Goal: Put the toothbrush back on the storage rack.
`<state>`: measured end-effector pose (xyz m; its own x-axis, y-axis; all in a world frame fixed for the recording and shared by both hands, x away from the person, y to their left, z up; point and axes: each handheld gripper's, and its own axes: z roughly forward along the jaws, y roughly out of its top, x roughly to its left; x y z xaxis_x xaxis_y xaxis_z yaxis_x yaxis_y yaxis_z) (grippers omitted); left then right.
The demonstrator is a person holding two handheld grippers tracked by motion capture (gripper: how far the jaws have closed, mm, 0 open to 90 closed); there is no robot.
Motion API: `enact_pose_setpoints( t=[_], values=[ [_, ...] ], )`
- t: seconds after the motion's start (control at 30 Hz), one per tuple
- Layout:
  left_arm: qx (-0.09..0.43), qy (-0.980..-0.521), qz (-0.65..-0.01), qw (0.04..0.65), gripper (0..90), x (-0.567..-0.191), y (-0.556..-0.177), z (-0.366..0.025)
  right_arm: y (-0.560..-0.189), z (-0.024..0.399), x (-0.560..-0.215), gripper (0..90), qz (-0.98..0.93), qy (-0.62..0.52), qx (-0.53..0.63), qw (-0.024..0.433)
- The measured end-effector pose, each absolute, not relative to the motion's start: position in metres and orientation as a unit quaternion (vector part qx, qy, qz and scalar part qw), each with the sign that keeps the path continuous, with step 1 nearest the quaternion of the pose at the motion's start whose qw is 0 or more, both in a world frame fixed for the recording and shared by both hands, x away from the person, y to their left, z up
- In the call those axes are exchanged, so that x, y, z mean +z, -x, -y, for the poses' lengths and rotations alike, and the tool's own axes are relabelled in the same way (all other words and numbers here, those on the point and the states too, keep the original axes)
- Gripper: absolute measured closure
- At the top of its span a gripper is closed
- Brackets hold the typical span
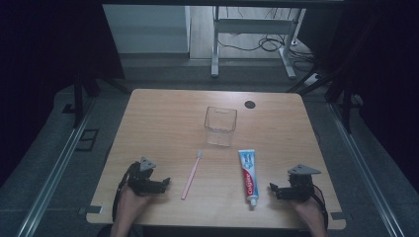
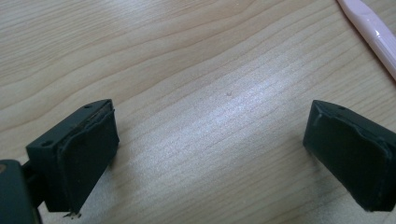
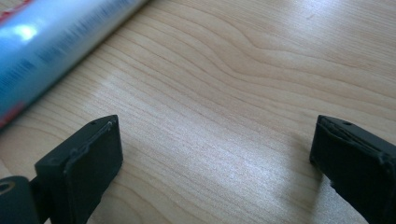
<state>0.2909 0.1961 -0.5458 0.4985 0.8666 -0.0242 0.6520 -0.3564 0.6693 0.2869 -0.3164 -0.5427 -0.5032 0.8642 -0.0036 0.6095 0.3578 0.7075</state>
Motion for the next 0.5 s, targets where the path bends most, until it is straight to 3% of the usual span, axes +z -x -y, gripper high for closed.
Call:
enact_pose_setpoints(
  t=[0.5],
  values=[
    [0.172, -0.802, -0.477, 0.315, 4.0, -0.5456, -0.2903, -0.195, -0.2869, 0.3163, -0.5427, 1.6, -0.801, -0.46, 0.331, 0.192]
  ],
)
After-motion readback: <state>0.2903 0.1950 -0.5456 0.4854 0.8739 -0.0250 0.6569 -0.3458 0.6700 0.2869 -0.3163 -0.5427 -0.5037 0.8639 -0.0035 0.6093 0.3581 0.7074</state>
